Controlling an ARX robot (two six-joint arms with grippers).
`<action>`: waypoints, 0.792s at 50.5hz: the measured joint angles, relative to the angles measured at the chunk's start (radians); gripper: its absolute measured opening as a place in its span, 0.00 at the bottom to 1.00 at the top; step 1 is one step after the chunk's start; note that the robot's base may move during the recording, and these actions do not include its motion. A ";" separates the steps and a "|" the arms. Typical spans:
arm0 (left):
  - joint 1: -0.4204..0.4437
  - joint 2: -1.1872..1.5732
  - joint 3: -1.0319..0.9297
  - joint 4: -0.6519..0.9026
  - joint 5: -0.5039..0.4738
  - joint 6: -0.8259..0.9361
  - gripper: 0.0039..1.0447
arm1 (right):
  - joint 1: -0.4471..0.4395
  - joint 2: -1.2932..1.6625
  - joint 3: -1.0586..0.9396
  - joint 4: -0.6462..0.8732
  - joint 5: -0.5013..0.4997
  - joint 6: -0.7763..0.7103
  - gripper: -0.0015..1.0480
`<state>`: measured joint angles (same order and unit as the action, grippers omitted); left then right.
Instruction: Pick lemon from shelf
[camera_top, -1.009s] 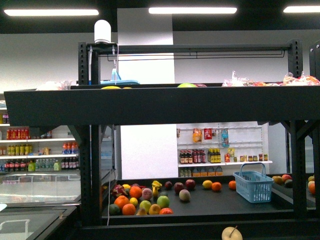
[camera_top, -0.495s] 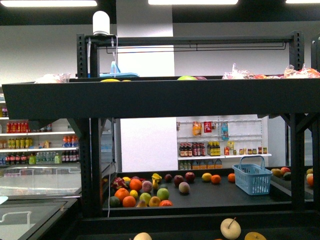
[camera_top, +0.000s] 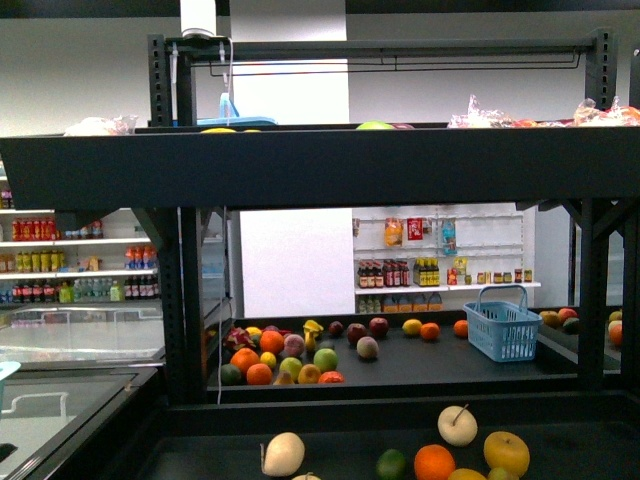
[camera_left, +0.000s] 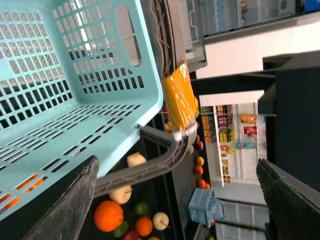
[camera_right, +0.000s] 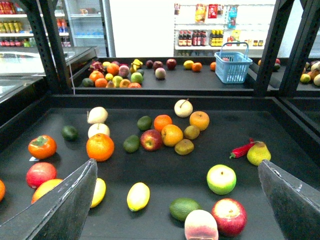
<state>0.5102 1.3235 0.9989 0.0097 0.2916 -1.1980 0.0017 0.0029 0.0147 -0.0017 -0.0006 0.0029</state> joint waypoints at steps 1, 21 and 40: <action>0.002 0.023 0.021 -0.003 -0.003 -0.007 0.93 | 0.000 0.000 0.000 0.000 0.000 0.000 0.93; -0.008 0.416 0.381 -0.070 -0.101 -0.113 0.93 | 0.000 0.000 0.000 0.000 0.000 0.000 0.93; -0.050 0.578 0.549 -0.111 -0.164 -0.113 0.93 | 0.000 0.000 0.000 0.000 0.000 0.000 0.93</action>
<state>0.4599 1.9015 1.5478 -0.1013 0.1272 -1.3106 0.0017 0.0029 0.0147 -0.0017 -0.0006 0.0029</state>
